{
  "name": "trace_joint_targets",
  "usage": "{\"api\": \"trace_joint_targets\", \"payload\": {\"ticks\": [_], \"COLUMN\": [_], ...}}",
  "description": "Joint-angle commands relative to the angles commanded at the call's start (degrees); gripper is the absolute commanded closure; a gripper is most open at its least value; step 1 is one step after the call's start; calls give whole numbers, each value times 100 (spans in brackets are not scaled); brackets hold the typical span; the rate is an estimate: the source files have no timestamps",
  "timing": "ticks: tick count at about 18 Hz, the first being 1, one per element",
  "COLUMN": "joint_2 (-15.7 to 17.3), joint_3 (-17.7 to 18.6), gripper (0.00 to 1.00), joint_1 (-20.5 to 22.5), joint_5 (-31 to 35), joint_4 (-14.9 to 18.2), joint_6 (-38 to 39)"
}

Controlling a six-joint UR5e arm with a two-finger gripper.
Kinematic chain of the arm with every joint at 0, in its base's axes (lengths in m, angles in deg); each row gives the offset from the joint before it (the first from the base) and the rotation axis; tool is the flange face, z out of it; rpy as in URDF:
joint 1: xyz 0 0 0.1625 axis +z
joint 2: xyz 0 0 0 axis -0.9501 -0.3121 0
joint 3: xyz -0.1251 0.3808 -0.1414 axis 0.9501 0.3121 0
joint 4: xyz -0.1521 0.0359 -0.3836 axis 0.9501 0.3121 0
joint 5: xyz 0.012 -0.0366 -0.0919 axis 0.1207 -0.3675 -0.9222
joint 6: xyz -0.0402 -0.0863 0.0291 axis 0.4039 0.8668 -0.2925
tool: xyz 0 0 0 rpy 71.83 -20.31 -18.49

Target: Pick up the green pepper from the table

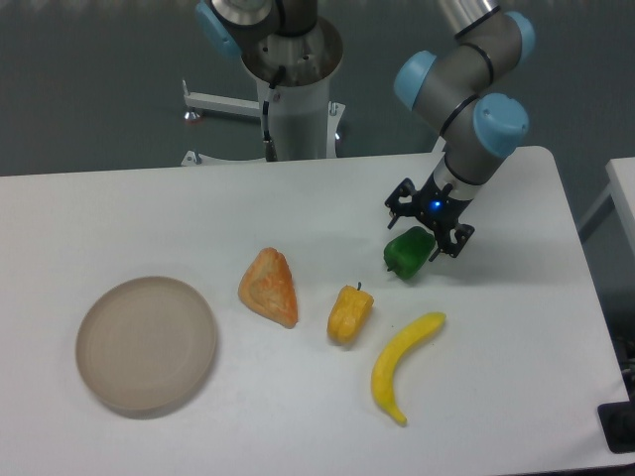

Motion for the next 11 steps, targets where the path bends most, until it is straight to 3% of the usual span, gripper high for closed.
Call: {"api": "trace_joint_targets", "payload": {"ticks": [5, 11], "joint_2": [18, 79], "joint_3": [-44, -439], "gripper": [52, 60], "joint_1": [9, -87], "joint_5": [35, 377], "joint_4": [0, 105], "joint_6": [-9, 0]}}
